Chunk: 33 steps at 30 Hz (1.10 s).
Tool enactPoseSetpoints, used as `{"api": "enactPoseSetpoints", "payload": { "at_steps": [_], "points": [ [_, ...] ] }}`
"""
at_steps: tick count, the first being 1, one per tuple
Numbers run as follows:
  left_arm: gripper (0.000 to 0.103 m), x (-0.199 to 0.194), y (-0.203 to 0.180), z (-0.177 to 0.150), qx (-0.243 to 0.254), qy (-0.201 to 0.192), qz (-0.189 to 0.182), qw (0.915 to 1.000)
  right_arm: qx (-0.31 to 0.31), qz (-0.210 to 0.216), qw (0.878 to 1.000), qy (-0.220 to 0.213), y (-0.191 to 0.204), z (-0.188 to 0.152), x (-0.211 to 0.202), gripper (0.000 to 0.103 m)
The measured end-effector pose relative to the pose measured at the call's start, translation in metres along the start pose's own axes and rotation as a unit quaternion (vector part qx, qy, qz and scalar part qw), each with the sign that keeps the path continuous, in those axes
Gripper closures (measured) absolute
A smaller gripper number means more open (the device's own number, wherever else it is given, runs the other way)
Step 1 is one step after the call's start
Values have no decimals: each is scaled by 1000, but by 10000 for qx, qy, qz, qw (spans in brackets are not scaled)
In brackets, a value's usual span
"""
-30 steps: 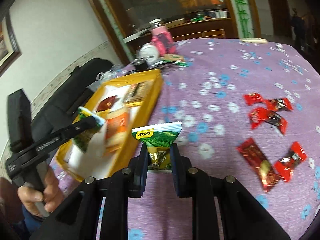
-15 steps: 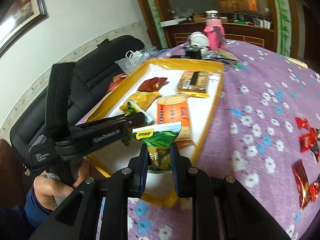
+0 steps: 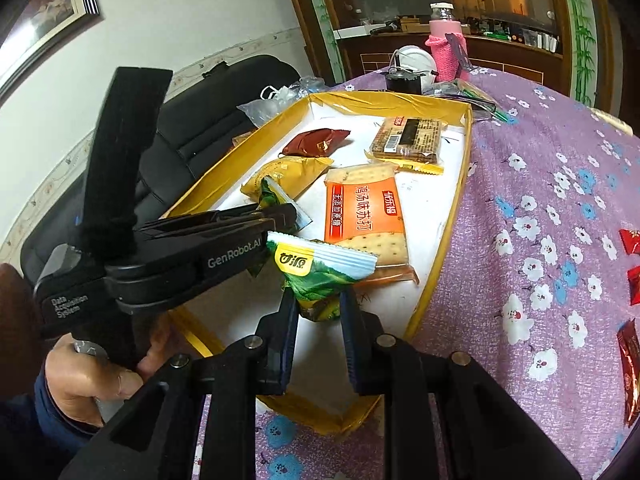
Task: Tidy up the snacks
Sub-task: 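Lower both green bags into the box and open both grippers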
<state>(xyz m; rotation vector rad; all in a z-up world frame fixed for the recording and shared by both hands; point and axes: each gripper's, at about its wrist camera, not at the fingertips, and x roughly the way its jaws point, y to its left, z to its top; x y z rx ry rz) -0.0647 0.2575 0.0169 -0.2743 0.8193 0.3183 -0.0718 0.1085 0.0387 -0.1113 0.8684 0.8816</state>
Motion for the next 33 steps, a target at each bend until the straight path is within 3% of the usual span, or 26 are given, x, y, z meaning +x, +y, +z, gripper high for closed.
{"api": "enactPoseSetpoints", "payload": {
  "at_steps": [33],
  "points": [
    [74,-6,5,-1,-50,-83,199,9998,-24,-101,9999,-1,0,0,-3,83]
  ]
}}
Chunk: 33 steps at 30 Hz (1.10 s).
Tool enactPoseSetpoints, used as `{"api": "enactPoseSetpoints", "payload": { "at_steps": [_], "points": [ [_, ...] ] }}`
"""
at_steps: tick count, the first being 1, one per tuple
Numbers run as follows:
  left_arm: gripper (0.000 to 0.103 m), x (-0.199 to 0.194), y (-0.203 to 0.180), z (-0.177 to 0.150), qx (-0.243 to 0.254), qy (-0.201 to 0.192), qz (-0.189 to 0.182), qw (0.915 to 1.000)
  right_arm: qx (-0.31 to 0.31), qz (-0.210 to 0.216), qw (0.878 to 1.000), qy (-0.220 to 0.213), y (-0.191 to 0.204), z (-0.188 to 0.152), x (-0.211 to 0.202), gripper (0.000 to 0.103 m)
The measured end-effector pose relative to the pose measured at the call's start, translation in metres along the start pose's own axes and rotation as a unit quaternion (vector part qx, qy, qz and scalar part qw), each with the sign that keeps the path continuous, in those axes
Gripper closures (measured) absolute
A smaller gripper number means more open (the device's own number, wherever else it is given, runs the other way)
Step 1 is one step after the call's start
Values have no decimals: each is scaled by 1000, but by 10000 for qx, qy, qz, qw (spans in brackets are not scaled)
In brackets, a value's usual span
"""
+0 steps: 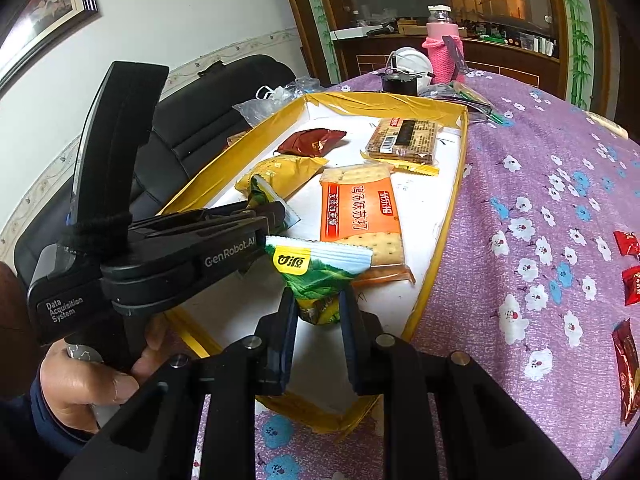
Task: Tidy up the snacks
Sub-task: 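Lower both green bags into the box and open both grippers, then withdraw both grippers from the box toward the remaining candies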
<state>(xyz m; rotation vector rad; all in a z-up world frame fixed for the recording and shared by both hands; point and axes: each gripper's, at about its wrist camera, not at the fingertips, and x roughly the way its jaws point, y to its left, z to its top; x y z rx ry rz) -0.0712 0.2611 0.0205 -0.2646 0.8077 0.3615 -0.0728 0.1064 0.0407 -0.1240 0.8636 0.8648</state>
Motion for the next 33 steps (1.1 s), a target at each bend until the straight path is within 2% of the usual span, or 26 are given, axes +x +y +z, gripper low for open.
{"api": "enactPoseSetpoints", "payload": {
  "at_steps": [3,5,7,9,16,22,31,33],
  "points": [
    [72,-2,1,-1,-29,-38,34,10000,8,0,10000,-4,0,0,0,83],
    [65,-4,2,-1,-54,-101,79,9999,4,-15,10000,-2,0,0,0,83],
    [52,-8,3,-1,-81,-192,130,9997,-6,-47,10000,0,-1,0,-1,83],
    [47,-11,3,-1,-77,-284,156,9994,-21,-82,10000,1,-2,1,-1,83],
    [36,-18,1,-3,7,-463,297,9985,-13,-218,9998,-36,-9,1,-2,82],
    [33,-23,0,-4,70,-558,415,9976,33,-204,9998,-60,-17,2,-2,81],
    [28,-32,-1,-5,139,-730,590,9955,39,-351,9991,-253,-6,-3,-7,81],
    [27,-34,-1,-6,166,-784,641,9947,56,-337,9990,-294,-6,-3,-9,72]
  ]
}}
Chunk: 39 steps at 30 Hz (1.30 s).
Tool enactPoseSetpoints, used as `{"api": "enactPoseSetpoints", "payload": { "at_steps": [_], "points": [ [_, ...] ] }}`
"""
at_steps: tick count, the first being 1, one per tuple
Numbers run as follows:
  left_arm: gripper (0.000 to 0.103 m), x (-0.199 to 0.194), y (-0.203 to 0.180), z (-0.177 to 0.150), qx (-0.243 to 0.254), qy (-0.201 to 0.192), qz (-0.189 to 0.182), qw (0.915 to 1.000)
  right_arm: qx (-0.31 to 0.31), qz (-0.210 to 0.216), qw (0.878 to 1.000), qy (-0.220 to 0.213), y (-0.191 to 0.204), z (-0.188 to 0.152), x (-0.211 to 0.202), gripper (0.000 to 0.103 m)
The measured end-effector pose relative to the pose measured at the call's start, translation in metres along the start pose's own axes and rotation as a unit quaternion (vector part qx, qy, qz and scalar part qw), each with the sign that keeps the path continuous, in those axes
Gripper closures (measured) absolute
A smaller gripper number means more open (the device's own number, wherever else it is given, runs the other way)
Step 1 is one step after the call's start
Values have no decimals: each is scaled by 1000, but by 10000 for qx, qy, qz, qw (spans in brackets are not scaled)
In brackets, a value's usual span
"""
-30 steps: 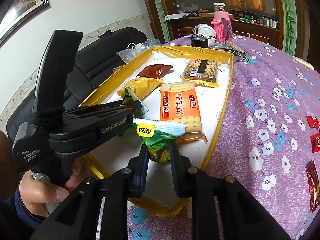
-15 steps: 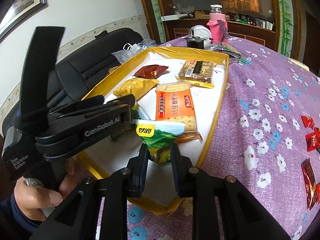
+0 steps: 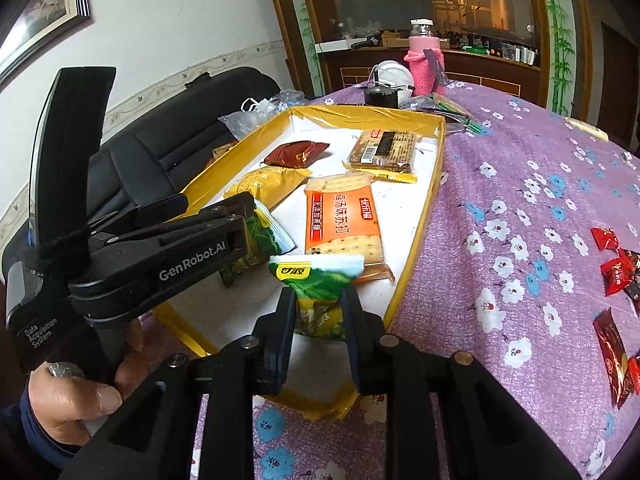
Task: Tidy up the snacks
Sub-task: 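Withdraw both grippers from the box toward the remaining candies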
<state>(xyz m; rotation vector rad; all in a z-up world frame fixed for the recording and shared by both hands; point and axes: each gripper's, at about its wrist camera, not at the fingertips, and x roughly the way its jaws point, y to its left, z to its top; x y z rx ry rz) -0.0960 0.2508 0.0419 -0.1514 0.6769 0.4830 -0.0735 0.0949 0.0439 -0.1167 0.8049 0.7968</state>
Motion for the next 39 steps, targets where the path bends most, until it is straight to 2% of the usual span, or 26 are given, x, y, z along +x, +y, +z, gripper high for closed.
{"api": "enactPoseSetpoints", "payload": {
  "at_steps": [3,7,9,16,19,22,28,34,39],
  "points": [
    [26,-3,-1,0,36,-73,52,10000,2,57,9999,-90,2,-1,-5,62],
    [20,-8,-3,2,88,-139,77,9998,-115,-32,9997,-218,5,-4,-14,55],
    [17,-12,-3,2,76,-241,92,9996,-150,-153,9994,-287,4,-4,-19,46],
    [14,-29,-9,7,142,-585,99,9981,157,-289,9970,-696,-24,0,-51,46],
    [11,-39,-18,7,230,-759,14,9969,358,-326,9958,-772,-43,1,-61,39],
    [9,-49,-31,8,391,-920,-63,9950,630,-465,9935,-828,-65,0,-72,39],
    [7,-65,-73,11,923,-1004,-287,9902,1123,-434,9868,-1080,-106,-11,-103,39],
    [4,-75,-115,4,1354,-972,-504,9847,1527,-757,9768,-1299,-150,-28,-129,39],
    [4,-73,-140,-1,1551,-613,-779,9829,2010,-1222,9611,-1446,-195,-43,-154,39]
  ]
}}
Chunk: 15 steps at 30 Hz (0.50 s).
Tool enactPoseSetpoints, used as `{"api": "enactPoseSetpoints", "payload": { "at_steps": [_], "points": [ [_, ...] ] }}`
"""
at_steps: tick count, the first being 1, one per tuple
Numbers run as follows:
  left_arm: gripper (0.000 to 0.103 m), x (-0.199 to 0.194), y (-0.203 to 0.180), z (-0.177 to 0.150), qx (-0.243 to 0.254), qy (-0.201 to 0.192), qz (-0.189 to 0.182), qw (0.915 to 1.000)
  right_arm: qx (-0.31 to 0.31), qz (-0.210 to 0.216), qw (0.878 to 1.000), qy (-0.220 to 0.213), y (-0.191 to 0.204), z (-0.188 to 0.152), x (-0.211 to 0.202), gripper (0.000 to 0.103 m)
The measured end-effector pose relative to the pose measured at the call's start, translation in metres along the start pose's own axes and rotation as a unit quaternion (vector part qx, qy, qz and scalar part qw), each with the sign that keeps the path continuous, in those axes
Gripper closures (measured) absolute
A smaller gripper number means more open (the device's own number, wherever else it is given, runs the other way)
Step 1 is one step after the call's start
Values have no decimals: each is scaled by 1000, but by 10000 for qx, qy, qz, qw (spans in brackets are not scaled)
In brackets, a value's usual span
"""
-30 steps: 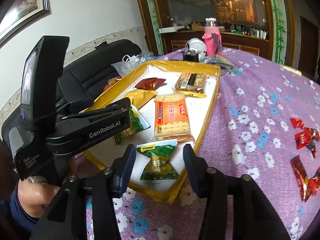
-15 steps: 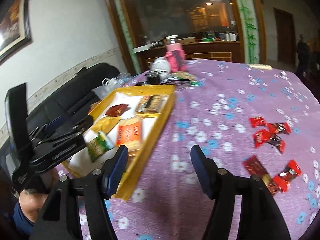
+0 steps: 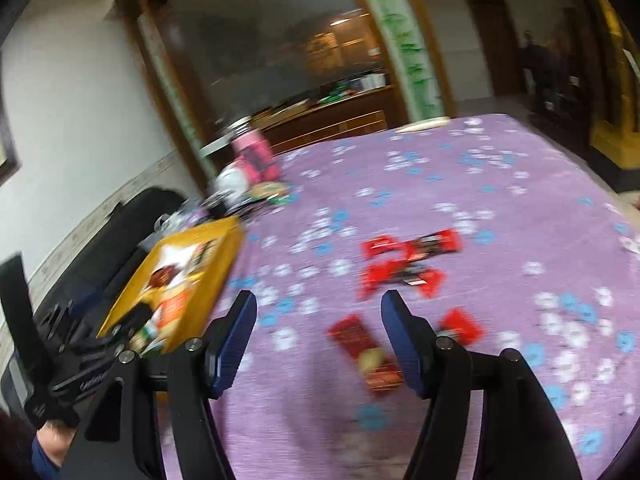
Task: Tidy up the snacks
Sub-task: 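Withdraw both grippers from the box toward the remaining candies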
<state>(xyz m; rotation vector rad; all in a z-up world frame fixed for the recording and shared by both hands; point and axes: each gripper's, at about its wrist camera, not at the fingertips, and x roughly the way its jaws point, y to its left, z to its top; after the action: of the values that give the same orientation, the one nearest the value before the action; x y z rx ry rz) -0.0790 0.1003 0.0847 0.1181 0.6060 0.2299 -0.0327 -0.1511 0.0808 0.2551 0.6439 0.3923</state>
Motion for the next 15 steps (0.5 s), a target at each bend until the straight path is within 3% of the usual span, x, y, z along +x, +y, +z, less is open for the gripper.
{"api": "enactPoseSetpoints", "payload": {
  "at_steps": [3,10,13,14,15],
  "points": [
    [4,2,-11,2,63,135,-111,9998,424,-498,9977,162,-40,6,0,39],
    [4,8,-38,8,79,512,-624,9967,955,-498,9928,519,-84,-3,17,40],
    [4,14,-52,11,43,775,-995,9920,1029,-419,9919,624,-88,-5,21,48],
    [5,16,-57,11,26,834,-1081,9906,1036,-419,9918,614,-88,-5,21,48],
    [12,18,-62,11,8,906,-1188,9888,1048,-424,9918,603,-88,-5,22,48]
  ]
}}
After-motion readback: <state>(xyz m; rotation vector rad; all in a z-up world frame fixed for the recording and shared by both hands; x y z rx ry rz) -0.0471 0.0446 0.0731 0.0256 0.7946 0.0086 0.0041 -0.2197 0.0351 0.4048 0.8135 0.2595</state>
